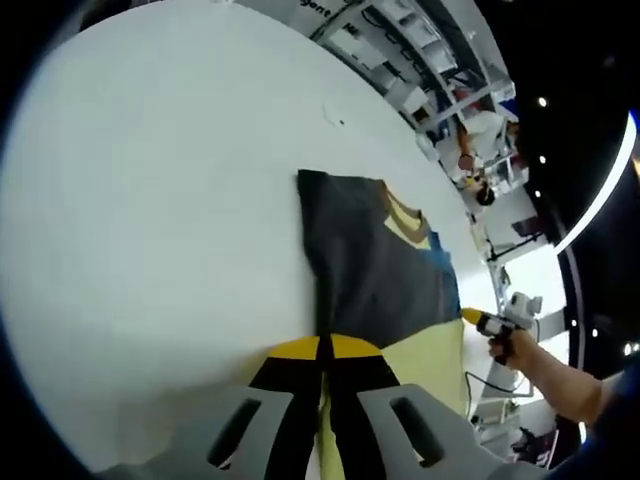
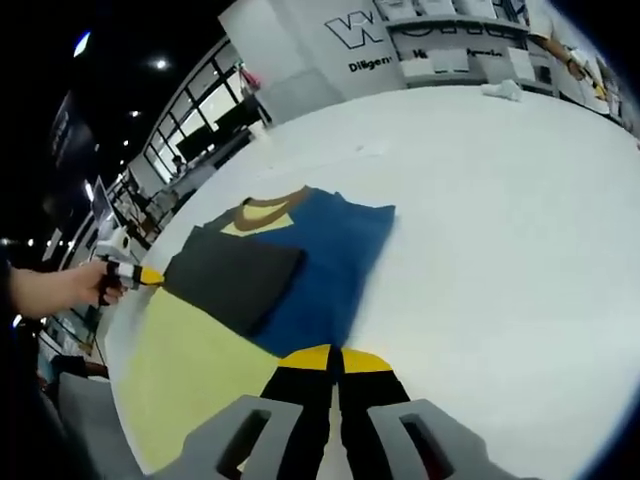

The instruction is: Fold the garment on the visible template until the final outline fits inside the template.

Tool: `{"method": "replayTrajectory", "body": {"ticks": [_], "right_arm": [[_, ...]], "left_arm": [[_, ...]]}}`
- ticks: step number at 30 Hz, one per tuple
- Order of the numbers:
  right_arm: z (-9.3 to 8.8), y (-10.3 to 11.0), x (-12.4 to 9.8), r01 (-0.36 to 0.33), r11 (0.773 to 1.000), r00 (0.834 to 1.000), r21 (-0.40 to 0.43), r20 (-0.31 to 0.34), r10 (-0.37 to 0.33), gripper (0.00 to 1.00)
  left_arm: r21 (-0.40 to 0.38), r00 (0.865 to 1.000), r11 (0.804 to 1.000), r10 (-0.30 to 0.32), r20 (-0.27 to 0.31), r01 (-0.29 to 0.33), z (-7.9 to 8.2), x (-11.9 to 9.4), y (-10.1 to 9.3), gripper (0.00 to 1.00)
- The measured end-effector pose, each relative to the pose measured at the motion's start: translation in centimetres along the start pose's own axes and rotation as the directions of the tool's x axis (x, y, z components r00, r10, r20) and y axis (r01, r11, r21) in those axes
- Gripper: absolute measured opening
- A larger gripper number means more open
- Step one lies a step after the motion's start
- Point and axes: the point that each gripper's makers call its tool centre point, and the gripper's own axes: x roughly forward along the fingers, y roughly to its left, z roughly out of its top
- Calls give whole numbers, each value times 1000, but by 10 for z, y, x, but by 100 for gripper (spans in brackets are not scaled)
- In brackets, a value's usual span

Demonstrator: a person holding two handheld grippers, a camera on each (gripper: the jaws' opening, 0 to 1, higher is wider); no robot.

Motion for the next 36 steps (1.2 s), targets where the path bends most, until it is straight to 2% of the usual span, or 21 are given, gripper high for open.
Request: {"method": "replayTrajectory", "body": {"ticks": [4,13,16,19,26,27,30,31,35,36], "right_arm": [[-3,0,-4,3,1000,1000,16,-26,-3,0],[-19,-5,-25,28,999,999,23,-41,-27,0],[-27,-2,-33,27,999,999,32,-36,-26,0],[-36,3,-38,19,1000,999,25,-43,-18,0],[-62,17,-56,-31,999,998,-10,-56,31,5],[-66,19,-58,-39,999,997,-20,-60,37,5],[-79,31,-67,-83,996,995,-41,-55,80,7],[-83,34,-69,-98,994,994,-44,-60,95,7],[-104,44,-83,-149,982,984,-121,-114,135,8],[-111,43,-88,-157,976,980,-152,-144,136,8]], "left_arm": [[-26,1000,1000,-14,-19,14,-4,-1,-1,5],[-32,1000,999,11,-8,-11,-10,-13,4,7],[-18,1000,1000,20,-19,-20,-16,-19,4,7],[5,999,1000,12,-32,-12,-30,-29,0,9],[35,995,999,-25,-93,28,-78,-51,-15,14],[41,995,999,-29,-99,33,-78,-53,-11,14],[43,989,997,-59,-138,66,-101,-61,-16,15],[54,987,996,-65,-147,73,-103,-63,-13,15],[82,978,993,-72,-194,89,-131,-72,-17,16],[87,977,992,-69,-200,88,-136,-74,-17,16]]}}
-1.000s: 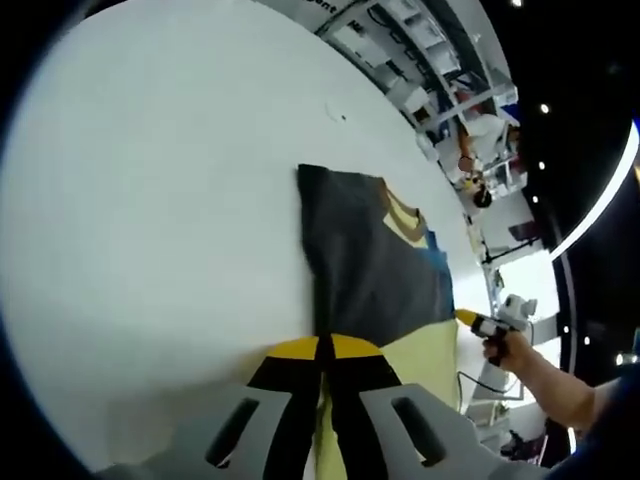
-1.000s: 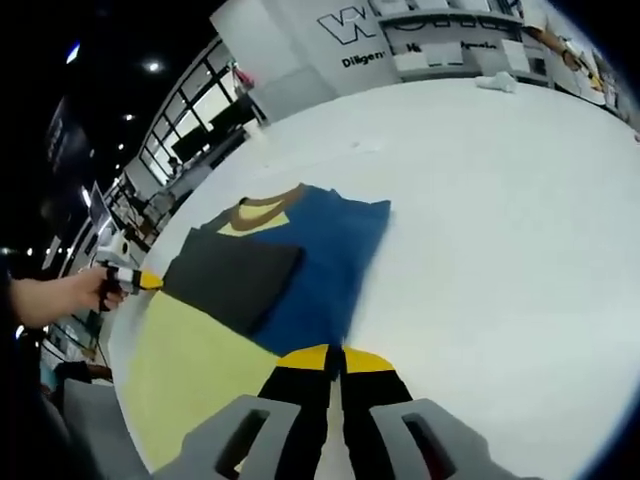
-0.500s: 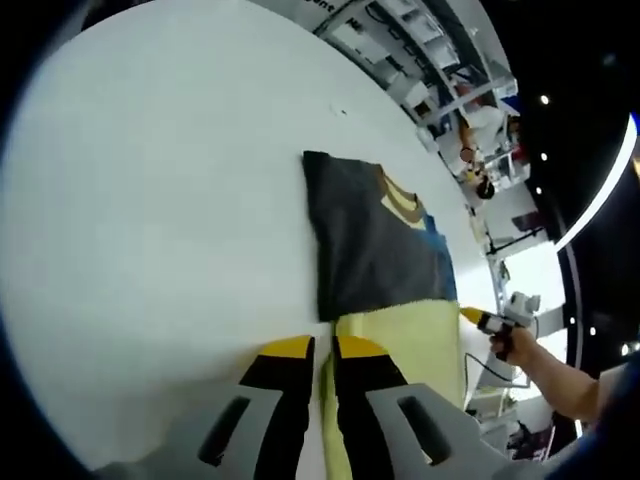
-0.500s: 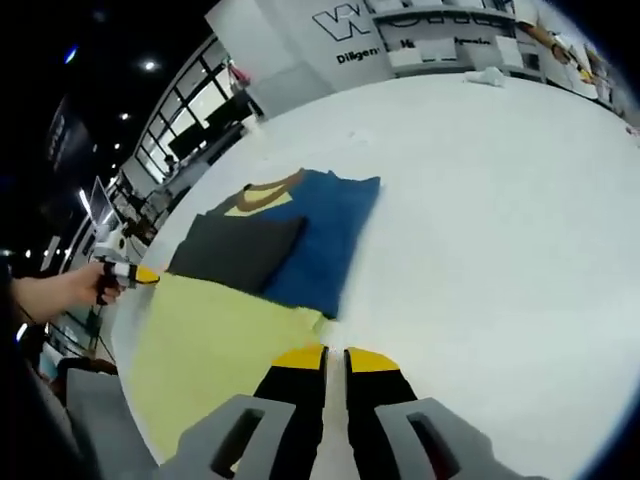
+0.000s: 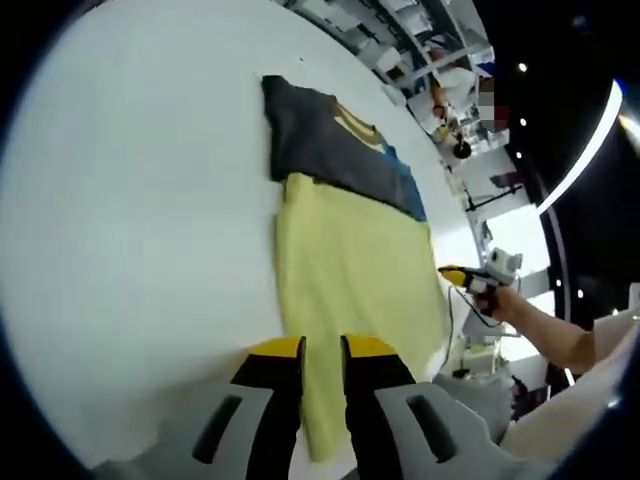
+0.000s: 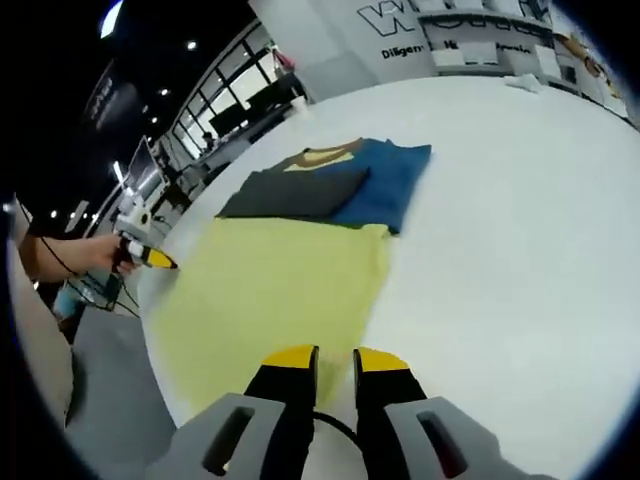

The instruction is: Fold the garment on the visible template until the final outline fits inside the template.

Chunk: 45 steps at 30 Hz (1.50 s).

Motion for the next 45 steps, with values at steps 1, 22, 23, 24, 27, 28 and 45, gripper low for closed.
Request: {"method": "replayTrajectory", "body": {"ticks": [1,22,23,24,27,28,45], "right_arm": [[-6,3,-5,-20,1000,1000,-14,-14,20,9],[-72,43,-38,-101,993,988,-68,-126,92,15],[-76,45,-39,-99,993,987,-68,-134,89,15],[-78,45,-39,-96,993,987,-68,-135,86,16],[-83,49,-42,-90,994,987,-58,-136,82,16],[-84,49,-43,-89,994,987,-57,-137,81,15],[-87,52,-36,-77,995,991,62,-109,84,9]], "left_arm": [[8,1000,1000,-3,-13,3,-8,0,-2,16],[88,987,996,20,-157,-7,-81,-8,-11,17],[91,987,996,21,-157,-7,-83,-9,-11,17],[94,987,996,22,-157,-7,-84,-10,-11,18],[88,988,996,24,-154,-10,-87,-13,-11,18],[86,988,996,26,-153,-13,-89,-15,-11,18],[45,988,998,50,-146,-44,-102,-10,-4,12]]}}
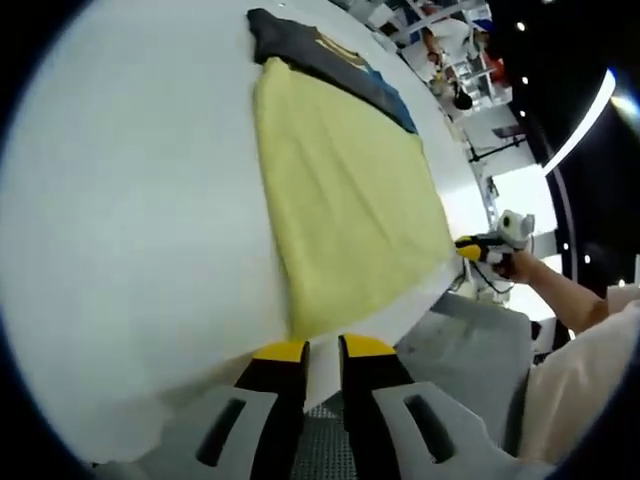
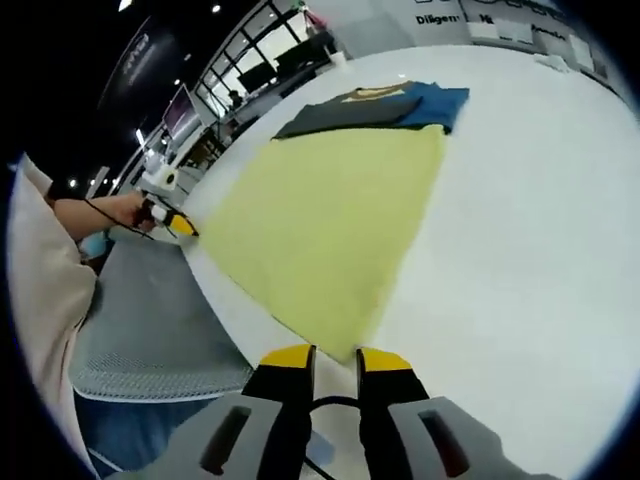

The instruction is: Fold the garment on the visible template until the final outline fits inside the template.

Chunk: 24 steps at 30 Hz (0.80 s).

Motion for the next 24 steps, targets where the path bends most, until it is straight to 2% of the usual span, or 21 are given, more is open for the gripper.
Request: {"method": "replayTrajectory", "body": {"ticks": [5,8,11,14,19,24], "right_arm": [[-4,-1,2,-6,1000,1000,28,-13,6,2],[-3,0,1,-7,999,1000,32,-4,7,2],[-3,-1,1,-11,999,1000,40,1,11,2],[-2,-1,1,-16,999,1000,43,4,16,2],[-1,-1,3,-20,999,1000,47,0,20,1],[0,-1,5,-20,999,1000,49,-6,20,0]], "left_arm": [[-4,1000,1000,-1,5,1,0,1,-2,11],[-5,1000,1000,1,21,-1,0,-5,-2,17],[38,999,999,32,40,-33,1,-15,4,22],[56,998,998,32,57,-35,4,-15,4,24],[37,998,999,11,60,-13,8,-3,-2,21],[2,999,999,36,39,-36,6,4,1,10]]}}
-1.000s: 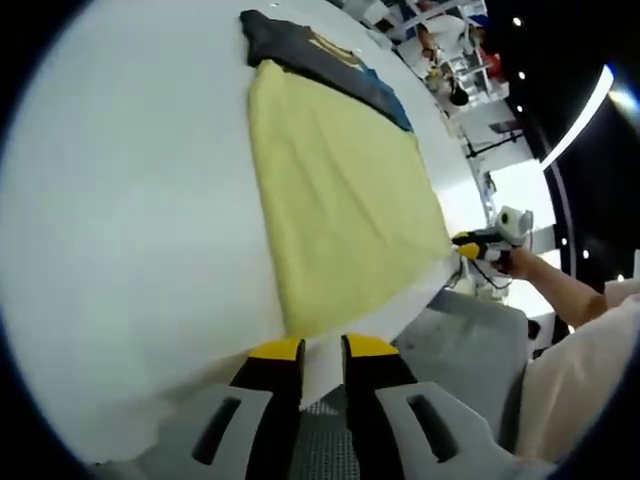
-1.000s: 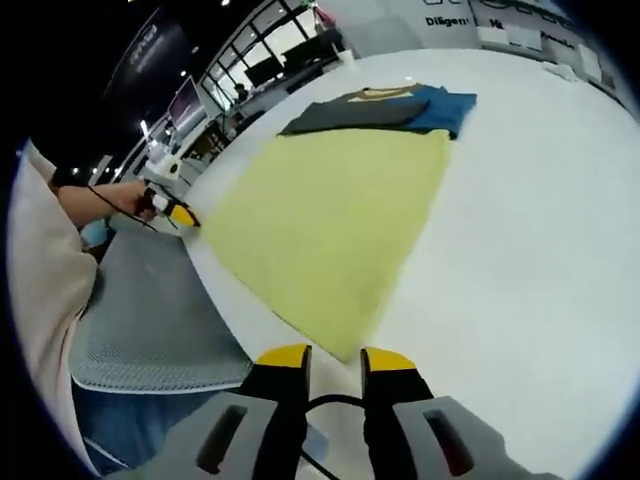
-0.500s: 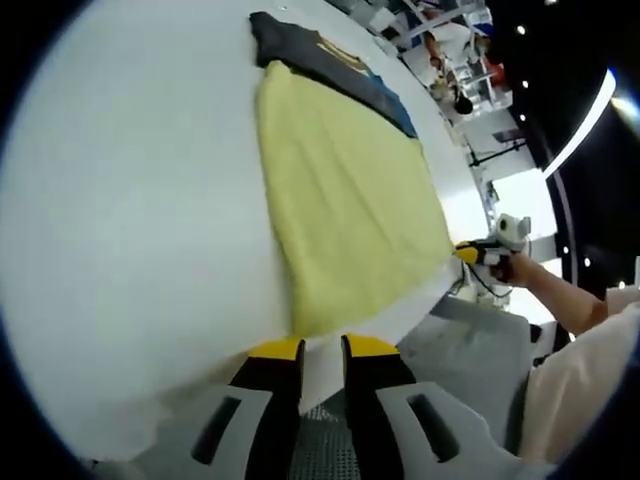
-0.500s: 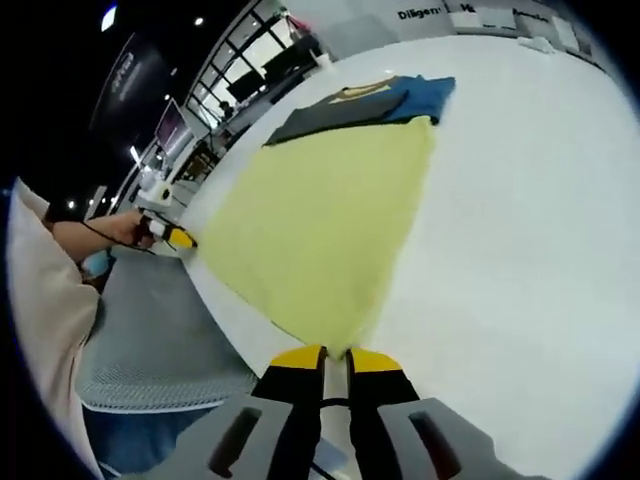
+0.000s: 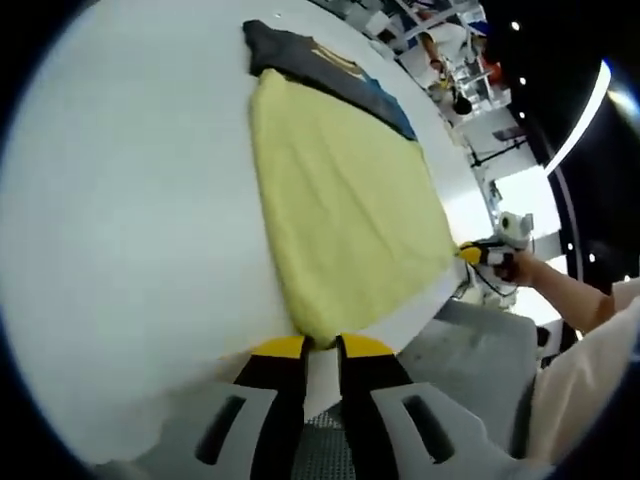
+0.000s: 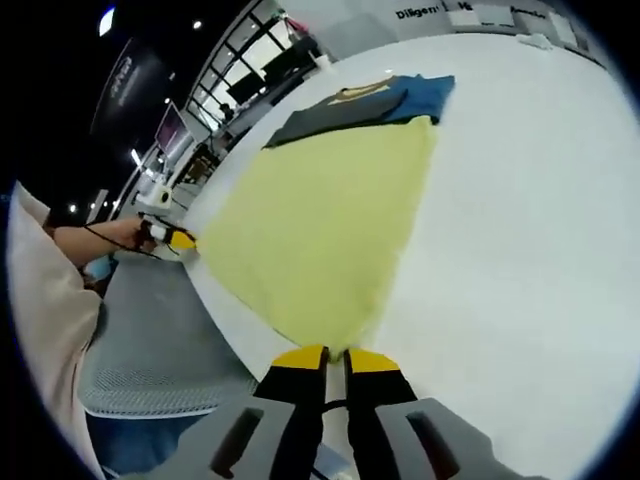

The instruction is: Fold the garment on the visible template until the final outline fits inside the template.

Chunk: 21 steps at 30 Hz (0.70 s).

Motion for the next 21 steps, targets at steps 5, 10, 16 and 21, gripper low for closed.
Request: {"method": "replayTrajectory", "body": {"ticks": [5,10,16,21], "right_arm": [[-1,0,2,-8,1000,1000,10,-3,8,0],[5,2,-4,-37,998,999,45,33,35,0],[24,3,-22,-90,987,986,131,151,70,0],[43,2,-34,-152,967,963,205,252,98,0]], "left_arm": [[-25,1000,1000,-12,-5,12,-1,-2,1,4],[-63,998,996,-55,39,57,8,-11,-4,4],[-99,984,982,-148,101,158,22,-29,-23,3],[-108,967,971,-195,162,214,42,-47,-33,3]]}}
